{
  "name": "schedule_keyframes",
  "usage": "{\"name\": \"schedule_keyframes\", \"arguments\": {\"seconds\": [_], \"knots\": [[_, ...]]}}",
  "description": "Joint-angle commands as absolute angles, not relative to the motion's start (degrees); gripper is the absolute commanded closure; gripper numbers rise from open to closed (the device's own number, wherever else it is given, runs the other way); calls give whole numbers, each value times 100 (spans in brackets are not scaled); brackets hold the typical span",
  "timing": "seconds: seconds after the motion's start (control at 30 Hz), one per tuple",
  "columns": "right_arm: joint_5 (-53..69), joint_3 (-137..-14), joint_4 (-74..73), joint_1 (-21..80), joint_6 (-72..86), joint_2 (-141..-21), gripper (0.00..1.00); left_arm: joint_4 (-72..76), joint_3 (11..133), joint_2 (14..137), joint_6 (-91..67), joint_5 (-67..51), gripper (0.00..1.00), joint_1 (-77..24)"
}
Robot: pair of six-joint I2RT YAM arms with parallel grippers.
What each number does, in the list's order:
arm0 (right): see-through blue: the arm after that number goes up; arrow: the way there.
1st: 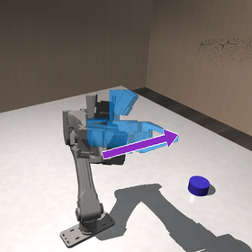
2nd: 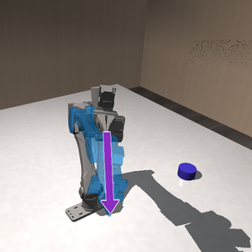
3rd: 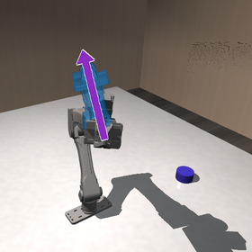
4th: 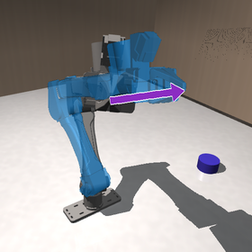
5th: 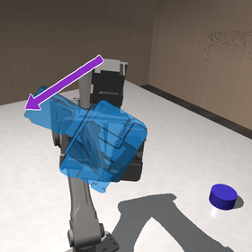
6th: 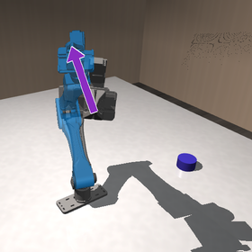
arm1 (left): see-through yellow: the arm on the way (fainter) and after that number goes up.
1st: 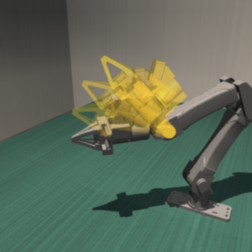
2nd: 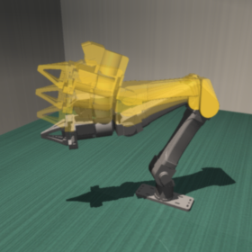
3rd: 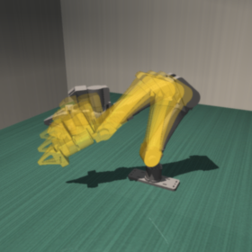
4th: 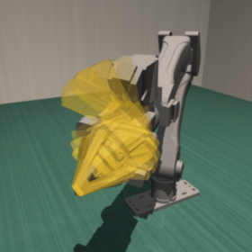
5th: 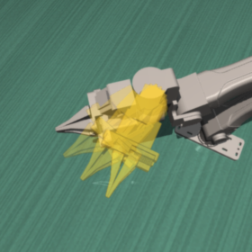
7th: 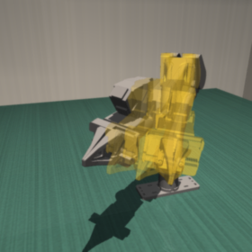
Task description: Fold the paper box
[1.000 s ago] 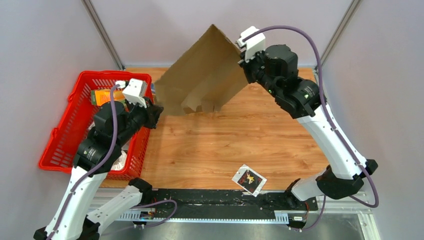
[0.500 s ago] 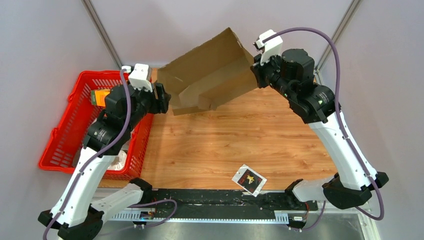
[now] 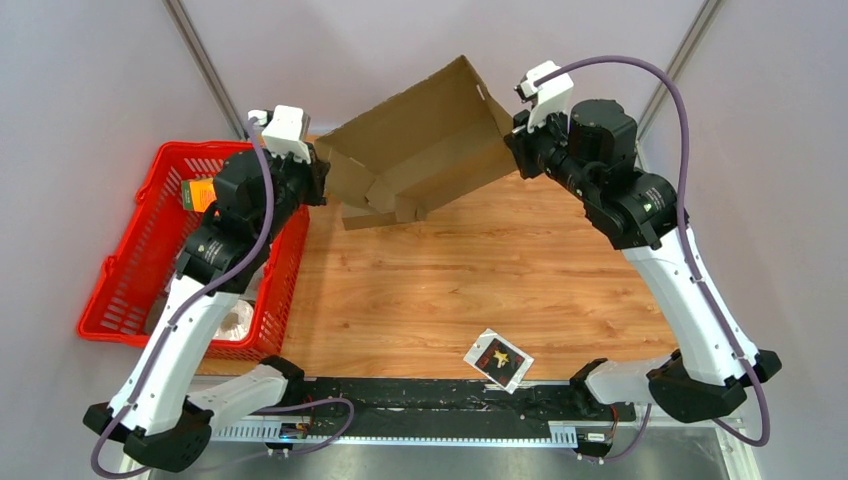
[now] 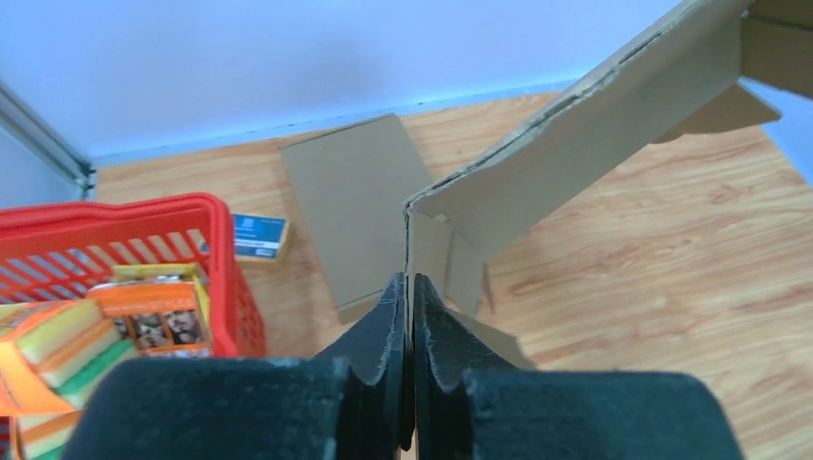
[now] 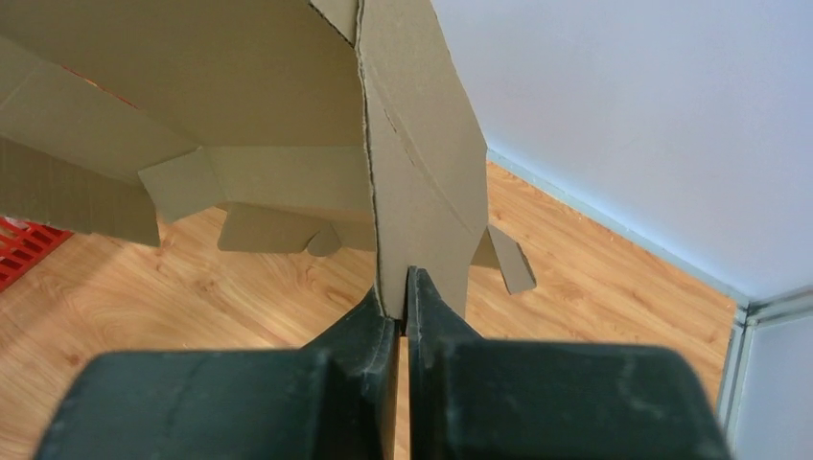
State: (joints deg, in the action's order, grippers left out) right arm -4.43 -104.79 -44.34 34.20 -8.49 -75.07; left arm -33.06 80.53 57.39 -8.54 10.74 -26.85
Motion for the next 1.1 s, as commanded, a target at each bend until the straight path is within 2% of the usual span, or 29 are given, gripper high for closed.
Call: {"name": "schedule_keyframes", "arguments": {"seconds": [0.0, 0.03, 0.07, 0.1, 0.13, 0.17, 0.27, 0.37, 0.5, 0.73, 0.83, 0.93, 0.97, 1.07], "knots": [[-971, -10363, -4544, 3401, -826, -7260, 65, -3119, 8463, 5880, -424, 747, 97, -2663], [-1202, -10397, -4657, 3384, -1000, -7260, 54, -3155, 8499, 5923, -326, 695, 98, -2663], [-1369, -10493, -4763, 3392, -1115, -7277, 49, -3199, 8630, 5959, -203, 538, 98, -2672], [-1467, -10903, -4894, 3384, -1177, -7347, 40, -3330, 8727, 5994, -11, 440, 99, -2663], [-1372, -11125, -5122, 3401, -1230, -7487, 34, -3383, 8823, 6064, 78, 352, 99, -2663], [-1214, -11344, -5168, 3445, -1387, -7567, 23, -3419, 8981, 6091, 201, 204, 98, -2663], [-696, -12145, -4993, 3655, -1826, -7830, 7, -3620, 9419, 6266, 570, 27, 99, -2663], [-88, -12725, -4922, 4005, -2170, -8207, 0, -4146, 9955, 6565, 729, -148, 99, -2663], [-1060, -13332, -5149, 4850, -3161, -8788, 0, -4578, 10414, 6802, 861, -413, 99, -2663], [-1591, -13526, -5361, 5475, -3691, -9360, 0, -5193, 11029, 6996, 1177, -606, 98, -2663], [-1679, -13535, -5309, 5634, -3770, -9457, 5, -5291, 11039, 6987, 1292, -712, 98, -2672], [-1740, -13553, -5265, 5678, -3762, -9527, 16, -5317, 11057, 7022, 1301, -721, 98, -2672], [-1766, -13579, -5265, 5686, -3753, -9545, 29, -5317, 11057, 7022, 1309, -703, 98, -2672], [-1811, -13535, -5238, 5704, -3718, -9519, 46, -5291, 11065, 7058, 1240, -677, 97, -2672]]}}
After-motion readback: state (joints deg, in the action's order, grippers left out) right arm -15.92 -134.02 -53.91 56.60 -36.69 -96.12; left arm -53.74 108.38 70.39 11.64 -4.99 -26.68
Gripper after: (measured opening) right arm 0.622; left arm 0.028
